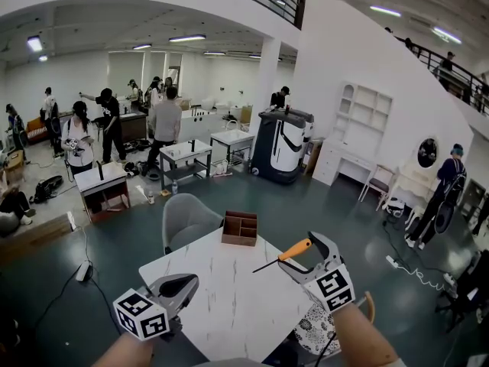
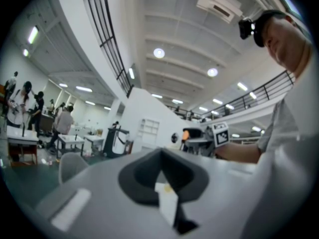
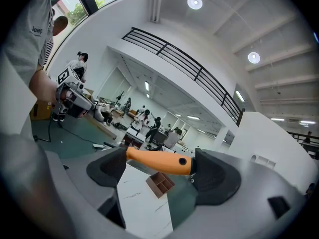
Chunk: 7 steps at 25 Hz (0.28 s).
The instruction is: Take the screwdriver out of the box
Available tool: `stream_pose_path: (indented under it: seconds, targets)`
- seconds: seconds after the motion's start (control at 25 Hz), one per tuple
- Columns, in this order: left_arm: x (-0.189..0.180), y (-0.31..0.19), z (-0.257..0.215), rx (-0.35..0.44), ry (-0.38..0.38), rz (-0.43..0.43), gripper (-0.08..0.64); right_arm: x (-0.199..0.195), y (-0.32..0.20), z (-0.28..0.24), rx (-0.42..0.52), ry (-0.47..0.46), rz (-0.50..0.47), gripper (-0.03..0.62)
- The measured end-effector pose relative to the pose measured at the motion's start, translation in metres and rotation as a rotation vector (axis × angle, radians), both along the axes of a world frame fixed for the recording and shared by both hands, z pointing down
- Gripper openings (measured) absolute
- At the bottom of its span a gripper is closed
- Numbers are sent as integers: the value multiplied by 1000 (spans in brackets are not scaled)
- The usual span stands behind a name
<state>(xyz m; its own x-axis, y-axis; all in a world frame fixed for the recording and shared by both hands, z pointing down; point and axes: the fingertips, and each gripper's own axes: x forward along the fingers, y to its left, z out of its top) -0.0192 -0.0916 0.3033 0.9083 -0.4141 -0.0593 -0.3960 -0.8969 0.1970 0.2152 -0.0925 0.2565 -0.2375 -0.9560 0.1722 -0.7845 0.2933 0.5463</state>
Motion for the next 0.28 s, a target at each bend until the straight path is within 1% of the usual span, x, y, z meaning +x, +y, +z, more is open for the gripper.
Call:
stream_pose_path:
  seconds: [0.28]
  targets:
    - [1,-7,1,-1,-3,0,2,1,-8,-1,6,3,-1,397]
